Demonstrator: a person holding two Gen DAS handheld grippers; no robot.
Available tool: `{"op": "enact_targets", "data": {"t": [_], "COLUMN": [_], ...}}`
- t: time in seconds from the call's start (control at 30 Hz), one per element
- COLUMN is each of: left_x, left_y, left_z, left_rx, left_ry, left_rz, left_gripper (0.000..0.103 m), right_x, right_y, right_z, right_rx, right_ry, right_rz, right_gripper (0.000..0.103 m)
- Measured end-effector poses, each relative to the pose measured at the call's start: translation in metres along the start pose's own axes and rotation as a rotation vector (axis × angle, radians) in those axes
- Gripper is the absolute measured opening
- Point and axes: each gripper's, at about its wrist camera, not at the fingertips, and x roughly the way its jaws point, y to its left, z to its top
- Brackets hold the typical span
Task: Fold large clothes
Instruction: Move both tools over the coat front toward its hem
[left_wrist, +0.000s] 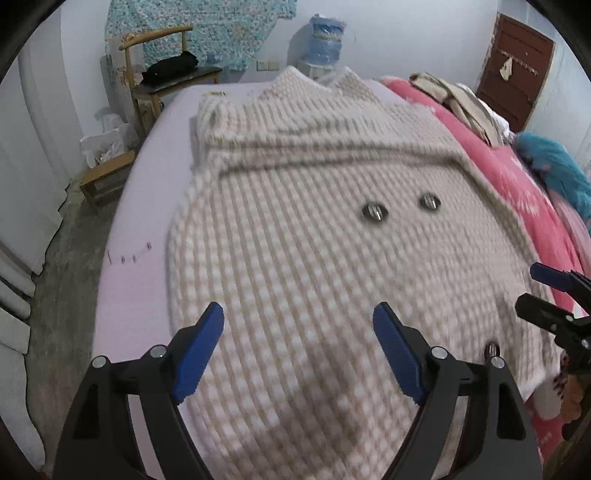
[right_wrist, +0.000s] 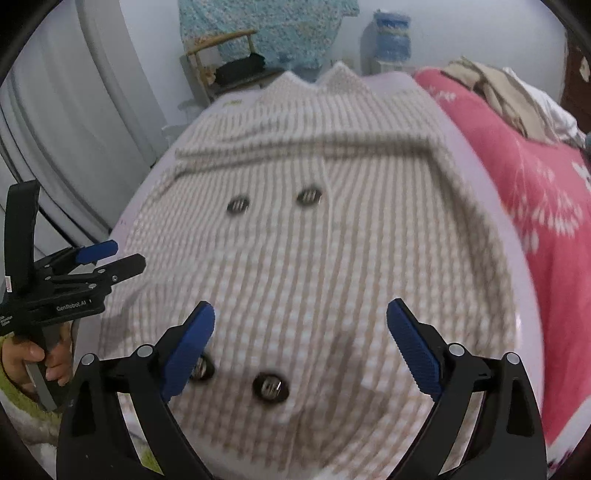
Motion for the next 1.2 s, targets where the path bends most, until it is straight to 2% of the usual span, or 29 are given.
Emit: {"op": "enact_targets", "data": {"t": [0.1, 0.43, 1.03, 1.2], "left_x": [-0.002, -0.008, 0.003, -0.009], "left_y": [-0.004, -0.006, -0.002, 0.004], "left_z": [-0.012, -0.052, -0.047, -0.045], "left_rx": [0.013, 0.015, 0.004, -0.004], "left_ry": [0.008, 0.001, 0.034, -0.007], "left_rz": [0.008, 0.043, 0.060, 0.057], "left_gripper": [0.081, 0.081, 0.082, 0.082], "right_x": [0.005, 0.007, 0.016, 0.013], "right_y": [0.006, 0.017, 0.013, 0.011], "right_z": [-0.011, -0.034, -0.029, -0.026], "right_rx": [-0.002, 0.005, 0.022, 0.015], "right_ry": [0.021, 0.004, 0.019, 0.002], "right_rz": [-0.014, -0.043, -0.049, -0.054], "right_gripper": [0.091, 0.093, 0.095, 0.095]}}
